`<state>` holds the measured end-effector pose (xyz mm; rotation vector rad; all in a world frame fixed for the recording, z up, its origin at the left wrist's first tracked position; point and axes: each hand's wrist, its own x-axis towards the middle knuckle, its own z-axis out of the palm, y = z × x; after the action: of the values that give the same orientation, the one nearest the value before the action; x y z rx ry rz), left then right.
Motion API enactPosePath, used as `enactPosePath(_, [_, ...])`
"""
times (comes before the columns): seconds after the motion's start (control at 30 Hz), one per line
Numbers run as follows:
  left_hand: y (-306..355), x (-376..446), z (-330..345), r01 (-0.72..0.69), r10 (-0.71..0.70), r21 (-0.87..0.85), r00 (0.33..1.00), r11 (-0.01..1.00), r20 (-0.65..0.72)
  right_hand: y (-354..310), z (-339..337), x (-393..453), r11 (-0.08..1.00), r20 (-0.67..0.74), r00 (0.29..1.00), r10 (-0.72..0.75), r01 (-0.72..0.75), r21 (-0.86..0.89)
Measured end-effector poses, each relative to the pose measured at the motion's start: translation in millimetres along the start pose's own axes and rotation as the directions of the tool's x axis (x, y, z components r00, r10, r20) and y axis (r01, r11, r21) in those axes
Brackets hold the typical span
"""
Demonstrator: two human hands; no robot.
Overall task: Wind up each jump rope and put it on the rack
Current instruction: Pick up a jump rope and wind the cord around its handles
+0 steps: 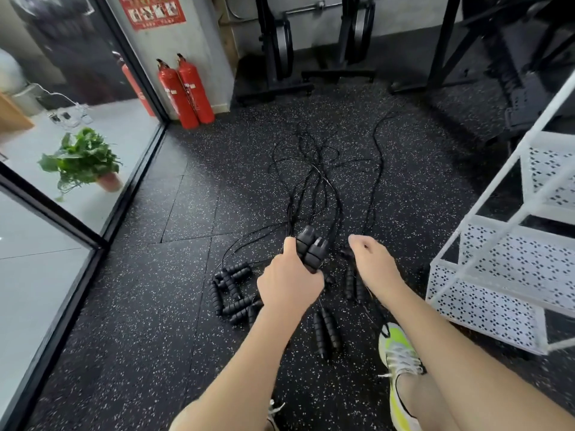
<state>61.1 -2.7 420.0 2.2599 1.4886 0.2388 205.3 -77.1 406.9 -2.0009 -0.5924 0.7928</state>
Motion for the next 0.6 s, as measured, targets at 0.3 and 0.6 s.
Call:
enactPosePath(0.3, [18,-23,3,0.045,-0.03,-0.237,0.997,0.97,0.066,-15,13,-29,0.806,0.26,0.949,-0.179,-0.01,0.592])
enactPosePath(0.6, [16,1,9,-0.028,0.034,-0.238,0.999,0.971,0.019,-27,29,-11,0.878,0.023,0.982,-0.19,0.159,0.451])
